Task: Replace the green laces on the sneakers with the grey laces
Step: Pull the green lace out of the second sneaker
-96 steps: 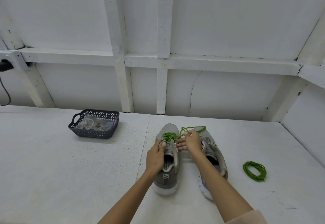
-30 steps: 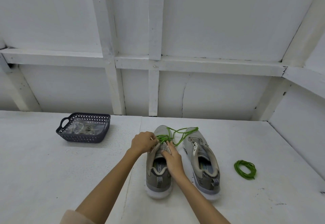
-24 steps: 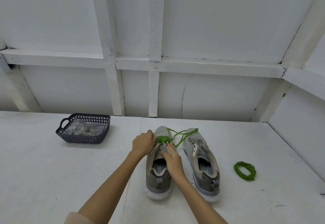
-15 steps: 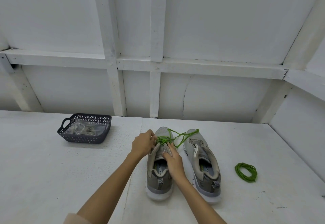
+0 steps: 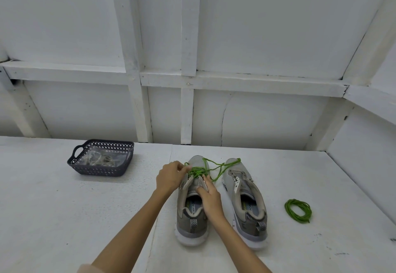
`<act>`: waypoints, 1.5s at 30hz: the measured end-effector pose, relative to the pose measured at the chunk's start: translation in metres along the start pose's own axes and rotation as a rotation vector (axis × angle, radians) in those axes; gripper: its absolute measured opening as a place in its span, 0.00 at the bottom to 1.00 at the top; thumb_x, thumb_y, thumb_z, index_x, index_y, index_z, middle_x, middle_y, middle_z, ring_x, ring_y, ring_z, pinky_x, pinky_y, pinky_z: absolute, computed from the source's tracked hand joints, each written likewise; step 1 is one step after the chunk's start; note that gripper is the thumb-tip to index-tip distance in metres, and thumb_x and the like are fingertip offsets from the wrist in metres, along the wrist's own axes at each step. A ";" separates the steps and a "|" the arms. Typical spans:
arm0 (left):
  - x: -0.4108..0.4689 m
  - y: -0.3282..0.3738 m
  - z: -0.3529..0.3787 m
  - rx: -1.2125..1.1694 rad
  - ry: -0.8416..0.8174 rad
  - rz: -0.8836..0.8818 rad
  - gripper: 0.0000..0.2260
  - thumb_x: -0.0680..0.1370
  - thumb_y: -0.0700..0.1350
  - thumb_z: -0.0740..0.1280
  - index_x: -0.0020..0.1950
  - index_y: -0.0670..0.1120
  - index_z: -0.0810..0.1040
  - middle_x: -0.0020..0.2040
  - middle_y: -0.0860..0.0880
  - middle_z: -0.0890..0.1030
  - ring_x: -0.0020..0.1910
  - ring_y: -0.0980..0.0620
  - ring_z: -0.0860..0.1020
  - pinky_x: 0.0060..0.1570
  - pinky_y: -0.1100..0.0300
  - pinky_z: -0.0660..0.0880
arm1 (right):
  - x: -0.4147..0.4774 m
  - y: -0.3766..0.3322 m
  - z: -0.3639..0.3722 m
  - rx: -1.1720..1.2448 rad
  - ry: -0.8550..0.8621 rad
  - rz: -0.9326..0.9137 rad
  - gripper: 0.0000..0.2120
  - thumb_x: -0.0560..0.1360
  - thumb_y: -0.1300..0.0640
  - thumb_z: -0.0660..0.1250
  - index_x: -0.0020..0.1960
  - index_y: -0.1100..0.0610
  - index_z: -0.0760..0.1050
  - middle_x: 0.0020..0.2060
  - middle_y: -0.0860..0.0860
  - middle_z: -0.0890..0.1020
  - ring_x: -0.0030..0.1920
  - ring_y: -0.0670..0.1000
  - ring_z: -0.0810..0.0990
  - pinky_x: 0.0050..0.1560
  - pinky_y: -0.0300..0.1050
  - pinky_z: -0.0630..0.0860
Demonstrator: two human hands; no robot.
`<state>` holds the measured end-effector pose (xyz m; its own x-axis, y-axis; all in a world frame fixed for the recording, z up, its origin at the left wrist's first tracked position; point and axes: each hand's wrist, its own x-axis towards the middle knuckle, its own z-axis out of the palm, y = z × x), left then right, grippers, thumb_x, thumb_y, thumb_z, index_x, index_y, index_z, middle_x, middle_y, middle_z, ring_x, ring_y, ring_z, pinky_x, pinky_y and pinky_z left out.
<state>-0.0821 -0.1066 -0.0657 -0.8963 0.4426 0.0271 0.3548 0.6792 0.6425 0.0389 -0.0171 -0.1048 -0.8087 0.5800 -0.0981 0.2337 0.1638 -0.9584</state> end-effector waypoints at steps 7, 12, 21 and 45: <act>-0.006 0.002 0.000 -0.242 0.253 -0.040 0.13 0.78 0.56 0.66 0.44 0.48 0.83 0.40 0.53 0.83 0.41 0.52 0.79 0.36 0.60 0.67 | 0.001 0.001 0.000 0.007 0.002 0.006 0.25 0.80 0.60 0.61 0.76 0.57 0.62 0.77 0.51 0.59 0.76 0.48 0.57 0.73 0.41 0.55; -0.008 -0.004 0.006 -0.220 -0.018 -0.023 0.18 0.74 0.56 0.71 0.33 0.43 0.79 0.28 0.48 0.77 0.30 0.53 0.72 0.32 0.60 0.65 | 0.000 0.001 0.001 -0.002 0.002 -0.004 0.25 0.80 0.59 0.62 0.76 0.56 0.62 0.77 0.51 0.60 0.76 0.49 0.57 0.73 0.41 0.55; -0.011 -0.001 0.011 -0.288 0.043 -0.035 0.16 0.74 0.56 0.71 0.36 0.43 0.81 0.31 0.48 0.80 0.33 0.53 0.76 0.36 0.59 0.70 | 0.000 0.001 0.000 0.008 -0.004 -0.011 0.25 0.80 0.60 0.61 0.76 0.57 0.62 0.77 0.51 0.59 0.77 0.48 0.57 0.74 0.42 0.55; -0.016 -0.002 0.012 -0.536 0.150 -0.113 0.12 0.75 0.49 0.72 0.36 0.42 0.82 0.34 0.46 0.82 0.35 0.53 0.76 0.42 0.55 0.73 | 0.001 0.001 0.001 0.013 -0.007 -0.007 0.24 0.80 0.60 0.61 0.76 0.57 0.62 0.77 0.51 0.58 0.77 0.48 0.56 0.74 0.40 0.54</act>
<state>-0.0648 -0.1080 -0.0763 -0.9628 0.2696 0.0188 0.1047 0.3079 0.9457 0.0379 -0.0173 -0.1066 -0.8141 0.5731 -0.0937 0.2214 0.1571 -0.9625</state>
